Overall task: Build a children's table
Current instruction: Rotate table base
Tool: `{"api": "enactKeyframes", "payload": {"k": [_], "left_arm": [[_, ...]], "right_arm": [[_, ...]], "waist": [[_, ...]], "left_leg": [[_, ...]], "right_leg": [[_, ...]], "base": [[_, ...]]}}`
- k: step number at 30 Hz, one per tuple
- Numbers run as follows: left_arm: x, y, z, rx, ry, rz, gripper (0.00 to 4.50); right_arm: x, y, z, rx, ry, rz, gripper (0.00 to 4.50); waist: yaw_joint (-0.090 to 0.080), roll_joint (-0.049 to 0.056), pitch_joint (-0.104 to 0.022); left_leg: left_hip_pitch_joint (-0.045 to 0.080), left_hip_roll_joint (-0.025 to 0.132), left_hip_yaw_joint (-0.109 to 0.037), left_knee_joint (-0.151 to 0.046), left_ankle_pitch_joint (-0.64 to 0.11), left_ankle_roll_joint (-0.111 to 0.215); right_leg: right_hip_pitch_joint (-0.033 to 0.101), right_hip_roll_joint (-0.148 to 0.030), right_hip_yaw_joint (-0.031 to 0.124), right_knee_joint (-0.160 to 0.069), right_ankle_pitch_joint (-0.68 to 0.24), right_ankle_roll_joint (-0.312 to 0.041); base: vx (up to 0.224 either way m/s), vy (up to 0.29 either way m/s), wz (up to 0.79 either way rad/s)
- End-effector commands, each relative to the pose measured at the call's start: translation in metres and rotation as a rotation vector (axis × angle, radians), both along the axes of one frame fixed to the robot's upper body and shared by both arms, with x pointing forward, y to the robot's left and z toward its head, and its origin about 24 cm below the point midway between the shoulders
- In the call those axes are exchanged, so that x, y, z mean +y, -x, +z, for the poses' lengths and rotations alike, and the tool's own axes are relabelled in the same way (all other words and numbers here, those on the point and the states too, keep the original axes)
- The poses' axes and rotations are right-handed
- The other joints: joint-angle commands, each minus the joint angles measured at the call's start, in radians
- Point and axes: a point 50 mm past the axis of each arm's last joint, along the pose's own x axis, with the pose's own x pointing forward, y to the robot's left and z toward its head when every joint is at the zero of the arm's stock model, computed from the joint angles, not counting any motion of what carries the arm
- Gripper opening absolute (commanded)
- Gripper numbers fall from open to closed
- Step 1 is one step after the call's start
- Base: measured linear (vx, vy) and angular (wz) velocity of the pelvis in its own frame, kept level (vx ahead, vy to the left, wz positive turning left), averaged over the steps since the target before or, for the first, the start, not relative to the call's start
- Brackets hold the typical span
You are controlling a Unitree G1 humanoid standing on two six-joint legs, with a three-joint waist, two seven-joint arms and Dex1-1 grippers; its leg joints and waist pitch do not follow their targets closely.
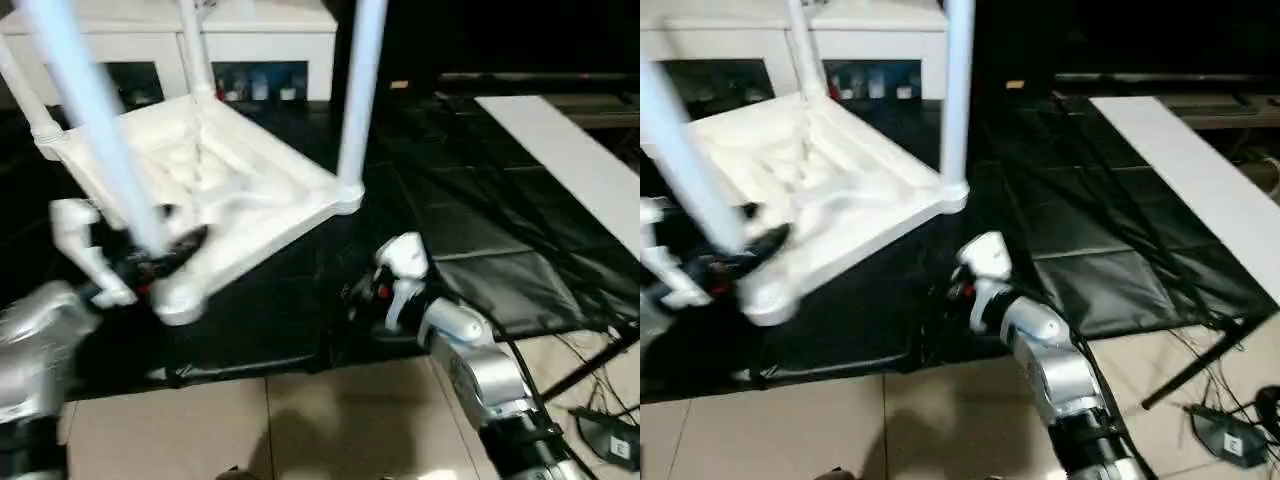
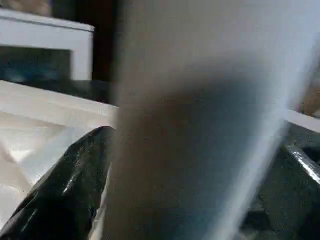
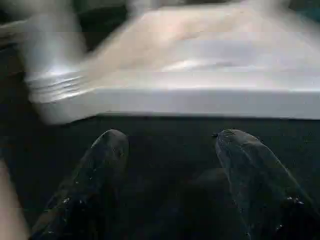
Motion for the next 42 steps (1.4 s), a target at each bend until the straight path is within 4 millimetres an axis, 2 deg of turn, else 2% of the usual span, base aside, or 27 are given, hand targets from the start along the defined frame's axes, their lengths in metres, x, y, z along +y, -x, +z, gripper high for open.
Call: {"api": "enactKeyframes", "payload": {"k": [1, 2, 3, 5, 7, 8, 9, 10, 12, 13, 14, 16, 17, 18, 19, 20, 21, 22, 24, 26, 27, 29, 33, 38, 39, 40, 42], "left_arm": [[-0.018, -0.004, 0.005, -0.004, -0.009, -0.098, 4.43], [-0.03, -0.007, 0.005, -0.002, -0.017, -0.156, 4.43], [-0.038, -0.008, 0.006, -0.001, -0.022, -0.196, 4.43], [-0.044, -0.009, 0.007, -0.001, -0.023, -0.226, 4.43], [-0.062, -0.013, 0.011, -0.018, -0.017, -0.286, 4.43], [-0.069, -0.014, 0.013, -0.025, -0.013, -0.311, 4.43], [-0.088, -0.018, 0.015, -0.051, -0.016, -0.363, 4.43], [-0.096, -0.02, 0.016, -0.057, -0.006, -0.384, 4.43], [-0.113, -0.026, 0.018, -0.074, 0.002, -0.415, 4.43], [-0.113, -0.026, 0.018, -0.074, 0.002, -0.415, 4.43], [-0.128, -0.032, 0.018, -0.078, -0.002, -0.443, 4.43], [-0.141, -0.038, 0.018, -0.088, -0.017, -0.458, 4.43], [-0.143, -0.039, 0.018, -0.089, -0.019, -0.459, 4.43], [-0.156, -0.046, 0.016, -0.093, -0.037, -0.456, 4.43], [-0.162, -0.05, 0.015, -0.094, -0.056, -0.444, 4.43], [-0.168, -0.055, 0.013, -0.099, -0.085, -0.423, 4.43], [-0.174, -0.062, 0.01, -0.089, -0.122, -0.385, 4.43], [-0.177, -0.067, 0.009, -0.093, -0.15, -0.351, 4.43], [-0.178, -0.083, 0.008, -0.099, -0.231, -0.215, 4.43], [-0.177, -0.086, 0.009, -0.11, -0.257, -0.183, 4.43], [-0.171, -0.091, 0.008, -0.095, -0.259, -0.147, 4.43], [-0.167, -0.093, 0.007, -0.099, -0.287, -0.109, 4.43], [-0.143, -0.102, -0.002, -0.074, -0.335, 0.006, 4.43], [-0.12, -0.107, -0.007, -0.065, -0.419, 0.146, 4.43], [-0.116, -0.108, -0.007, -0.066, -0.431, 0.179, 4.43], [-0.111, -0.111, -0.007, -0.06, -0.435, 0.235, 4.43], [-0.108, -0.112, -0.006, -0.055, -0.428, 0.276, 4.43]], "right_arm": [[0.005, 0.008, 0.004, 0.014, -0.005, 0.134, 3.11], [0.003, 0.006, 0.004, -0.006, 0.029, 0.139, 3.11], [-0.001, -0.001, 0.004, -0.025, 0.05, 0.074, 3.11], [-0.003, -0.007, 0.003, -0.037, 0.063, 0.019, 3.11], [-0.016, -0.021, -0.001, -0.063, 0.149, -0.149, 3.11], [-0.022, -0.027, -0.003, -0.07, 0.179, -0.219, 3.11], [-0.037, -0.036, -0.007, -0.051, 0.217, -0.367, 3.11], [-0.042, -0.039, -0.007, -0.052, 0.23, -0.414, 3.11], [-0.049, -0.042, -0.005, -0.047, 0.222, -0.455, 3.11], [-0.049, -0.042, -0.005, -0.047, 0.222, -0.455, 3.11], [-0.054, -0.043, -0.002, -0.049, 0.218, -0.486, 3.11], [-0.057, -0.044, 0.0, -0.052, 0.216, -0.497, 3.11], [-0.057, -0.044, 0.0, -0.054, 0.216, -0.498, 3.11], [-0.06, -0.045, 0.002, -0.063, 0.216, -0.505, 3.11], [-0.06, -0.045, 0.002, -0.068, 0.216, -0.508, 3.11], [-0.061, -0.044, 0.003, -0.072, 0.217, -0.51, 3.11], [-0.062, -0.044, 0.004, -0.084, 0.219, -0.524, 3.11], [-0.063, -0.044, 0.004, -0.089, 0.218, -0.533, 3.11], [-0.065, -0.041, 0.004, -0.099, 0.219, -0.554, 3.11], [-0.065, -0.04, 0.004, -0.101, 0.218, -0.554, 3.11], [-0.066, -0.037, 0.004, -0.098, 0.208, -0.551, 3.11], [-0.067, -0.035, 0.004, -0.095, 0.202, -0.549, 3.11], [-0.067, -0.031, 0.001, -0.092, 0.199, -0.547, 3.11], [-0.067, -0.029, 0.001, -0.087, 0.195, -0.55, 3.11], [-0.067, -0.029, 0.001, -0.087, 0.194, -0.55, 3.11], [-0.066, -0.029, 0.002, -0.087, 0.19, -0.549, 3.11], [-0.065, -0.029, 0.002, -0.088, 0.186, -0.545, 3.11]], "waist": [[-0.01, 0.033, -0.068], [-0.012, 0.026, -0.071], [-0.011, 0.034, -0.077], [-0.014, 0.033, -0.081], [-0.016, 0.031, -0.083], [-0.018, 0.024, -0.081], [-0.019, 0.028, -0.077], [-0.016, 0.026, -0.079], [-0.014, 0.031, -0.078], [-0.014, 0.026, -0.078], [-0.014, 0.027, -0.081], [-0.018, 0.027, -0.082], [-0.018, 0.023, -0.083], [-0.02, 0.033, -0.083], [-0.029, 0.032, -0.083], [-0.03, 0.037, -0.083], [-0.033, 0.034, -0.084], [-0.037, 0.042, -0.081], [-0.041, 0.056, -0.083], [-0.043, 0.049, -0.083], [-0.047, 0.055, -0.082], [-0.051, 0.056, -0.084], [-0.058, 0.064, -0.085], [-0.062, 0.063, -0.083], [-0.069, 0.064, -0.081], [-0.073, 0.056, -0.08], [-0.076, 0.063, -0.079]], "left_leg": [[0.003, 0.033, 0.004, -0.07, -0.208, 0.02], [-0.009, 0.031, 0.002, -0.068, -0.157, 0.027], [-0.01, 0.03, 0.002, -0.064, -0.114, 0.027], [-0.015, 0.028, 0.0, -0.06, -0.067, 0.018], [-0.015, 0.024, 0.003, -0.055, -0.042, 0.002], [-0.017, 0.021, 0.007, -0.054, -0.05, 0.001], [-0.016, 0.022, 0.008, -0.056, -0.069, -0.003], [-0.009, 0.022, 0.012, -0.054, -0.088, -0.008], [-0.011, 0.023, 0.014, -0.054, -0.098, -0.007], [-0.013, 0.022, 0.016, -0.054, -0.096, -0.002], [-0.014, 0.022, 0.015, -0.052, -0.089, 0.0], [-0.017, 0.021, 0.013, -0.05, -0.079, 0.013], [-0.02, 0.018, 0.014, -0.049, -0.076, 0.017], [-0.02, 0.019, 0.012, -0.048, -0.073, 0.021], [-0.02, 0.015, 0.015, -0.045, -0.075, 0.03], [-0.016, 0.016, 0.015, -0.044, -0.089, 0.039], [-0.024, 0.015, 0.011, -0.043, -0.09, 0.044], [-0.022, 0.012, 0.013, -0.042, -0.108, 0.052], [-0.024, 0.01, 0.01, -0.039, -0.118, 0.048], [-0.025, 0.009, 0.009, -0.039, -0.123, 0.051], [-0.033, 0.007, 0.007, -0.04, -0.108, 0.056], [-0.032, 0.008, 0.008, -0.038, -0.113, 0.062], [-0.031, 0.008, 0.008, -0.036, -0.117, 0.082], [-0.032, 0.007, 0.006, -0.039, -0.146, 0.074], [-0.03, 0.007, 0.006, -0.041, -0.168, 0.068], [-0.03, 0.007, 0.007, -0.041, -0.18, 0.067], [-0.029, 0.007, 0.006, -0.041, -0.185, 0.067]], "right_leg": [[0.029, -0.064, 0.056, -0.073, -0.104, -0.212], [0.042, -0.063, 0.052, -0.063, -0.033, -0.223], [0.042, -0.064, 0.049, -0.058, 0.015, -0.228], [0.045, -0.064, 0.047, -0.049, 0.072, -0.245], [0.043, -0.063, 0.048, -0.045, 0.107, -0.252], [0.045, -0.059, 0.049, -0.047, 0.104, -0.248], [0.043, -0.061, 0.051, -0.051, 0.069, -0.241], [0.043, -0.062, 0.052, -0.055, 0.034, -0.238], [0.044, -0.061, 0.055, -0.055, 0.027, -0.23], [0.046, -0.059, 0.055, -0.058, 0.028, -0.221], [0.049, -0.061, 0.056, -0.053, 0.042, -0.218], [0.052, -0.061, 0.056, -0.053, 0.059, -0.211], [0.056, -0.062, 0.055, -0.055, 0.058, -0.209], [0.055, -0.063, 0.056, -0.055, 0.064, -0.213], [0.055, -0.057, 0.055, -0.062, 0.082, -0.217], [0.053, -0.056, 0.054, -0.064, 0.086, -0.225], [0.063, -0.059, 0.054, -0.058, 0.079, -0.229], [0.057, -0.057, 0.052, -0.071, 0.029, -0.219], [0.063, -0.059, 0.052, -0.071, -0.012, -0.21], [0.065, -0.057, 0.051, -0.076, -0.037, -0.196], [0.066, -0.059, 0.049, -0.076, -0.055, -0.197], [0.064, -0.06, 0.048, -0.08, -0.089, -0.2], [0.056, -0.056, 0.046, -0.085, -0.084, -0.216], [0.059, -0.057, 0.044, -0.087, -0.134, -0.201], [0.056, -0.057, 0.042, -0.091, -0.179, -0.194], [0.054, -0.056, 0.043, -0.095, -0.211, -0.188], [0.05, -0.057, 0.042, -0.098, -0.244, -0.184]], "base": [[0.067, 0.006, 0.06], [0.089, 0.016, 0.06], [0.053, 0.017, -0.01], [0.0, 0.0, 0.0], [0.0, 0.0, 0.0], [0.0, 0.0, 0.0], [0.0, 0.0, 0.0], [0.0, 0.0, 0.0], [0.0, 0.0, 0.0], [0.0, 0.0, 0.0], [0.0, 0.0, 0.0], [0.0, 0.0, 0.0], [0.0, 0.0, 0.0], [0.0, 0.0, 0.0], [0.0, 0.0, 0.0], [0.0, 0.0, 0.0], [0.0, 0.0, 0.0], [0.0, 0.0, 0.0], [0.0, 0.0, 0.0], [0.0, 0.0, 0.0], [0.0, 0.0, 0.0], [0.0, 0.0, 0.0], [0.0, 0.0, 0.0], [0.0, 0.0, 0.0], [0.0, 0.0, 0.0], [0.0, 0.0, 0.0], [0.0, 0.0, 0.0]]}}
